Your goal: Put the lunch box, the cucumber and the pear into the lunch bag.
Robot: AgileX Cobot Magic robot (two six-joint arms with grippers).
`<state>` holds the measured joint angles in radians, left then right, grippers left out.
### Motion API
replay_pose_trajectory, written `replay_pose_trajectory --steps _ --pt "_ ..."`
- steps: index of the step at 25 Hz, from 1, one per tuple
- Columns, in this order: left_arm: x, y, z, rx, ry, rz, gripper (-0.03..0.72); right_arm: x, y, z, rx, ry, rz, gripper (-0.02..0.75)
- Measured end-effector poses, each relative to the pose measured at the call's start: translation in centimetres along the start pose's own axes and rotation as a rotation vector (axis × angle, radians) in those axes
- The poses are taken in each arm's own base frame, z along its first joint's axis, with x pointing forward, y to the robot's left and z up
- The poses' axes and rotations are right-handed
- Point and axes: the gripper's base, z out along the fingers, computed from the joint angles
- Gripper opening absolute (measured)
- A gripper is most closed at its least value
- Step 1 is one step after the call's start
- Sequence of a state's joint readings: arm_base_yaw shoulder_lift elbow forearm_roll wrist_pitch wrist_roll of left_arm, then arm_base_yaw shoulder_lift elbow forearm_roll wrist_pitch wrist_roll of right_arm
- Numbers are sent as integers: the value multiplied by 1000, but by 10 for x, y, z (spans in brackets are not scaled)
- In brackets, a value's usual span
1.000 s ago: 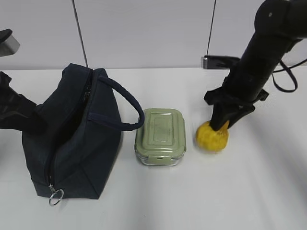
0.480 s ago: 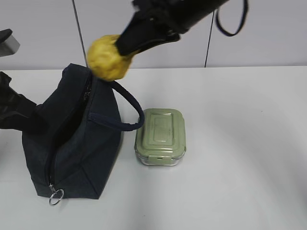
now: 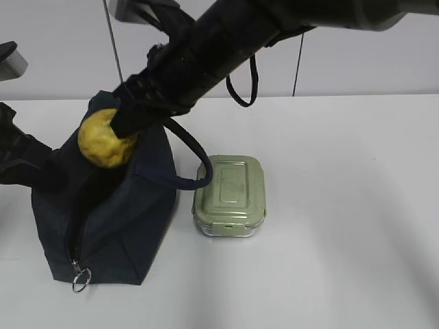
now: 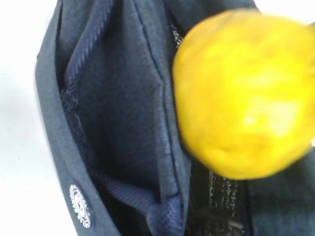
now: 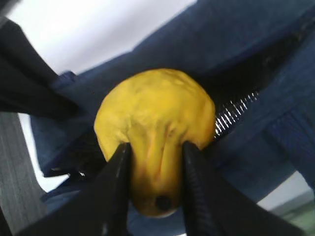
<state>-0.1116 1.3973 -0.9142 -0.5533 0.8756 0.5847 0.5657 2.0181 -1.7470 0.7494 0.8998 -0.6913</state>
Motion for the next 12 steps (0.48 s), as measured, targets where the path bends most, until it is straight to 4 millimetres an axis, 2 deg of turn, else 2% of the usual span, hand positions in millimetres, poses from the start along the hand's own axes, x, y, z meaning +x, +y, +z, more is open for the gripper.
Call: replay_pose_trajectory --steps 5,7,10,12 --pt "0 0 0 0 0 0 -15 16 -13 15 43 123 28 241" --pt "0 0 0 0 0 0 -15 15 -11 14 32 117 40 314" --pt "0 0 0 0 0 -1 -15 10 -8 12 9 99 52 489" --pt "0 0 0 -1 0 0 -15 7 -6 8 10 87 48 547"
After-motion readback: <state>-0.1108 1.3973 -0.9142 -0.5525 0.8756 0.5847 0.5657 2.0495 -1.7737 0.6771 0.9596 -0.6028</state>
